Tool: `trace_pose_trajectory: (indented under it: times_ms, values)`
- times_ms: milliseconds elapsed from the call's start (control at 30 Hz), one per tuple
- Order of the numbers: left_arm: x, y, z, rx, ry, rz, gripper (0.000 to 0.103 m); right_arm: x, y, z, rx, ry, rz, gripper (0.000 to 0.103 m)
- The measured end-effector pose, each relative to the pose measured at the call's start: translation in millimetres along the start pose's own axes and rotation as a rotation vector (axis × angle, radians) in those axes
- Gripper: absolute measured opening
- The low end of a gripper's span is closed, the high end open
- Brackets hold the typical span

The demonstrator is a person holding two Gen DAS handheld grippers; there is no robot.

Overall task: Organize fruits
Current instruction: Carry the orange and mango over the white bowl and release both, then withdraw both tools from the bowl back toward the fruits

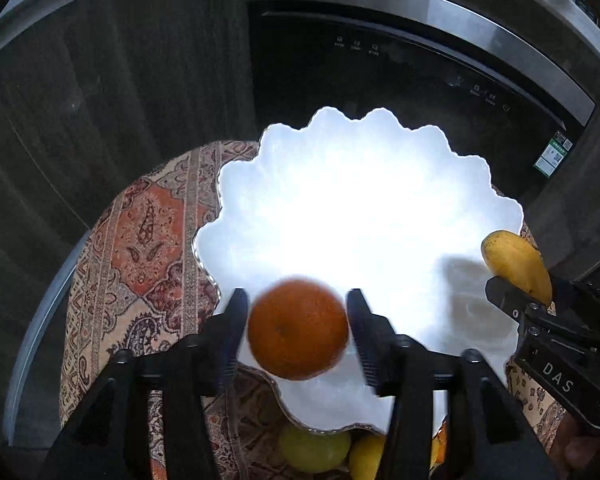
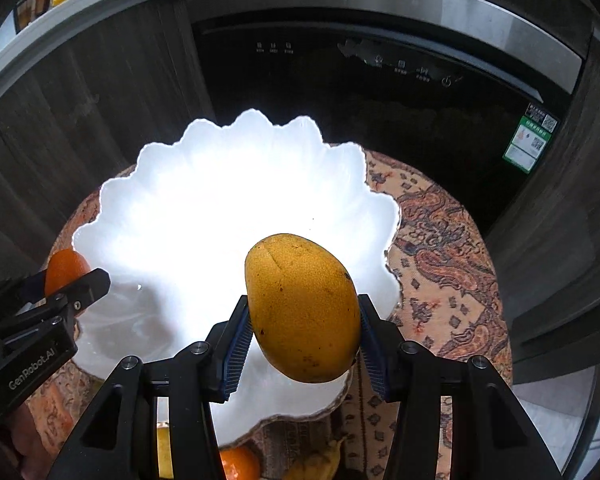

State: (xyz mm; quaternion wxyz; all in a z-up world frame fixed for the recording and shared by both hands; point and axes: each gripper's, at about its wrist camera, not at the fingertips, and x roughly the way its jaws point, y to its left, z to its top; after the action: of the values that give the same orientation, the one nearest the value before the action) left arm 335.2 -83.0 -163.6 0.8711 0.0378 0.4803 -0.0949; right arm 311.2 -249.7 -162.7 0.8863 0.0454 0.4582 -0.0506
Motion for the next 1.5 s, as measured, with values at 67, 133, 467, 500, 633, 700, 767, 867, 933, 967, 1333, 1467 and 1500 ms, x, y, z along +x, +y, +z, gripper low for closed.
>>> trace_pose_trajectory:
  times_ms: [67, 133, 467, 500, 633, 700, 767, 867, 933, 967, 1333, 1467, 1500]
  values:
    - [-4, 0, -1, -0.002, -0.014, 0.009, 0.073, 1, -1, -2, 0.001, 0.007, -0.001, 0.052]
    - [-9, 0, -2, 0.004, -0.022, 0.023, 0.076, -4, 0, -2, -0.006, -0.015, -0.016, 0.064]
    - [-53, 0, -10, -0.001, -0.074, 0.049, 0.093, -54, 1, -4, 0.001, -0.135, -0.103, 0.086]
    - [-59, 0, -12, 0.001, -0.083, 0.051, 0.093, -58, 1, -6, 0.001, -0.140, -0.102, 0.086]
    - [-81, -1, -17, 0.005, -0.104, 0.056, 0.093, -79, 0, -12, 0.009, -0.164, -0.105, 0.086]
    - [-92, -1, -21, 0.005, -0.115, 0.059, 0.093, -90, 0, -16, 0.017, -0.174, -0.100, 0.086]
    - [-99, 0, -25, 0.002, -0.122, 0.060, 0.093, -98, 1, -21, 0.021, -0.183, -0.101, 0.086]
    - [-111, 0, -32, -0.006, -0.127, 0.059, 0.093, -111, 3, -27, 0.026, -0.193, -0.100, 0.086]
    - [-116, -1, -38, -0.012, -0.124, 0.054, 0.093, -117, 2, -32, 0.027, -0.172, -0.098, 0.086]
    - [-118, -2, -41, -0.013, -0.124, 0.052, 0.093, -120, 2, -34, 0.030, -0.174, -0.097, 0.086]
    - [-129, -15, -75, -0.001, -0.113, 0.057, 0.093, -141, -9, -68, 0.058, -0.169, -0.119, 0.086]
    - [-125, -18, -89, -0.002, -0.098, 0.059, 0.093, -140, -11, -83, 0.060, -0.162, -0.130, 0.086]
    - [-123, -19, -92, -0.001, -0.095, 0.059, 0.093, -139, -12, -87, 0.062, -0.158, -0.129, 0.086]
